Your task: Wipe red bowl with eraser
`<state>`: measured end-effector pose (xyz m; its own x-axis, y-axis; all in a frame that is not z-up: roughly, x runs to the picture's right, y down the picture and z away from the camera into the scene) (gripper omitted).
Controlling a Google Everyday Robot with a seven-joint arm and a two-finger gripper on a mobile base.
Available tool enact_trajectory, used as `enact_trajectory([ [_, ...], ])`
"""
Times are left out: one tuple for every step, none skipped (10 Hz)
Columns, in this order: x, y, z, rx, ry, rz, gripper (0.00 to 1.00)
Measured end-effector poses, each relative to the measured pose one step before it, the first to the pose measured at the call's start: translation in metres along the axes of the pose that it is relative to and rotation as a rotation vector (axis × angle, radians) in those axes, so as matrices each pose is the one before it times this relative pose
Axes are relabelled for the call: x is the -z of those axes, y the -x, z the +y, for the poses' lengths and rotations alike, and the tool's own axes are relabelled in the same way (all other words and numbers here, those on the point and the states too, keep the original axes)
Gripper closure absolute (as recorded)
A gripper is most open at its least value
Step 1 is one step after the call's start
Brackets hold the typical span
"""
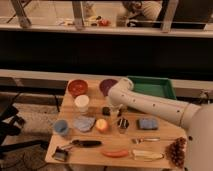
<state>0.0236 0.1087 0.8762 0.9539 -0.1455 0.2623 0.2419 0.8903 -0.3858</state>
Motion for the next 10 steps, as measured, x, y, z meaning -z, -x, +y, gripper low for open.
enact_trajectory([
  [-0.00008, 0.00331, -0.00458, -0.00101, -0.00324, -0.00316, 0.20],
  [-0.00306, -0.00392, -0.00011, -0.00793, 0.00640, 0.00474, 0.20],
  [-0.00589, -0.00518, 0.00064, -0.00666, 0.00614, 0.00509, 0.20],
  [-0.00833, -0.00225, 0.00225, -0.00391, 0.01469, 0.00152, 0.20],
  [-0.00349, -0.00118, 0.00076, -0.00100, 0.00432, 0.00037, 0.20],
  [-0.00504, -0.00824, 0.00398, -0.00928, 0.01536, 0.00650, 0.20],
  [-0.00163, -0.00376, 0.00205, -0.00312, 0.00621, 0.00418, 0.20],
  [-0.00035, -0.00038, -0.00013, 0.00096, 0.00284, 0.00296, 0.20],
  [-0.00121, 0.00020, 0.00118, 0.00301, 0.01091, 0.00713, 0.20],
  [-0.00108, -0.00099, 0.00049, 0.00245, 0.01084, 0.01241, 0.20],
])
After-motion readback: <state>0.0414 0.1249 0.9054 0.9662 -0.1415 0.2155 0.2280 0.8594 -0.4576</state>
